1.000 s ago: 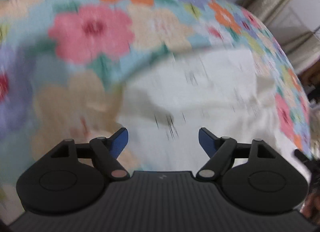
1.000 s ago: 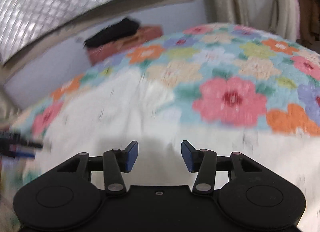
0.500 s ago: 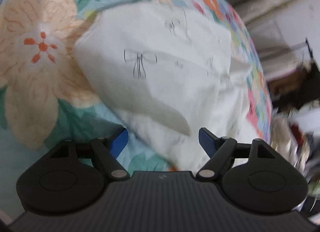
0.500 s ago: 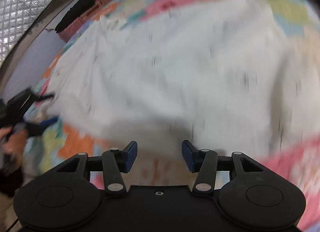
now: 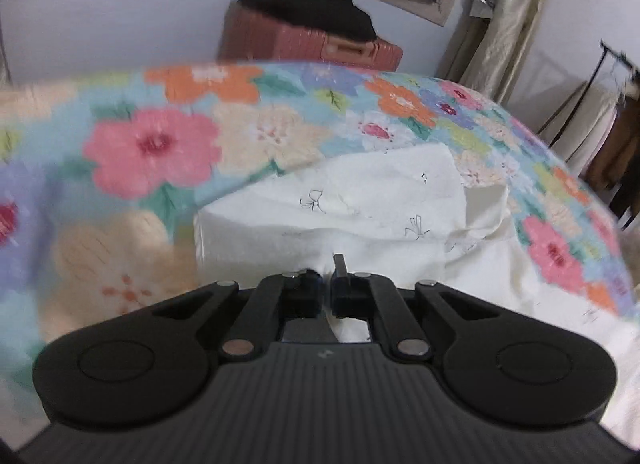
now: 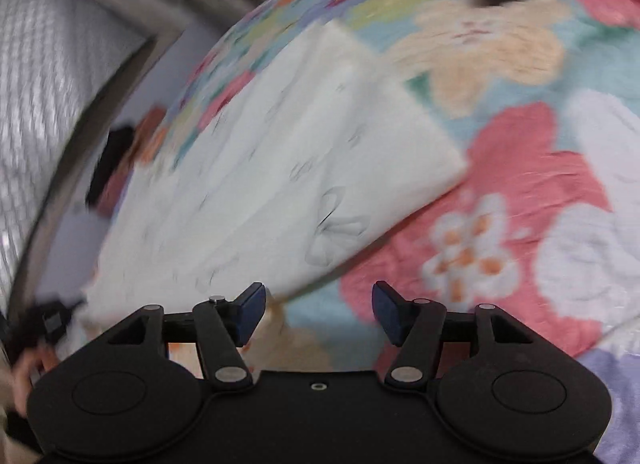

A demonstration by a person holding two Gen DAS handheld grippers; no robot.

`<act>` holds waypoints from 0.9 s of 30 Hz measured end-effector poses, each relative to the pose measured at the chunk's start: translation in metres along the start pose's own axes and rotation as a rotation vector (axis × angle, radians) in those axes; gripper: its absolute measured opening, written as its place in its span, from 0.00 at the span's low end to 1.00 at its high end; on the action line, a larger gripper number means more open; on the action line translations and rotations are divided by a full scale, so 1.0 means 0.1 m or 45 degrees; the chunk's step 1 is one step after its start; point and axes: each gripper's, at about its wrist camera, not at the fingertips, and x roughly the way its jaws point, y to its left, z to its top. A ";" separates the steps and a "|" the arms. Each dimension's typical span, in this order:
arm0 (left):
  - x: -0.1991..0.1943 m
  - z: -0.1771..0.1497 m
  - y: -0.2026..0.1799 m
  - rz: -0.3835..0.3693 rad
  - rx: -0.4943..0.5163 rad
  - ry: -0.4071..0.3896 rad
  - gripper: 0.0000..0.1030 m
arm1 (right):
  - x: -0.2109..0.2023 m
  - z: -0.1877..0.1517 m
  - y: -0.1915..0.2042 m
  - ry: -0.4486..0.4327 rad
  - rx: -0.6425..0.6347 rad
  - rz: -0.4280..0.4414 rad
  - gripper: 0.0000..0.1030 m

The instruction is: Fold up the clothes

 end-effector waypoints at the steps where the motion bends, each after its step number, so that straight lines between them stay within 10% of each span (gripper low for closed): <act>1: 0.08 -0.04 0.01 0.004 0.003 0.083 0.05 | -0.02 0.02 -0.07 -0.020 0.044 0.005 0.63; 5: 0.37 -0.19 0.17 -0.028 -0.093 0.352 0.10 | 0.03 0.12 -0.09 -0.078 0.096 -0.015 0.66; 9: 0.34 -0.09 0.20 0.037 -0.070 0.312 0.50 | 0.24 0.32 -0.15 -0.196 0.166 -0.037 0.75; 12: 0.39 -0.07 0.17 0.070 -0.044 0.305 0.51 | 0.44 0.49 -0.10 -0.294 0.112 -0.071 0.78; 15: 0.38 -0.07 0.23 0.026 -0.100 0.285 0.49 | 0.25 0.57 0.12 -0.343 -0.124 -0.112 0.07; 20: 0.30 -0.12 0.24 0.007 -0.102 0.305 0.49 | -0.34 0.45 0.37 -0.479 -0.453 -0.168 0.05; 27: 0.35 -0.08 0.23 0.089 -0.008 0.338 0.50 | -0.14 0.30 -0.04 -0.332 -0.336 -0.287 0.05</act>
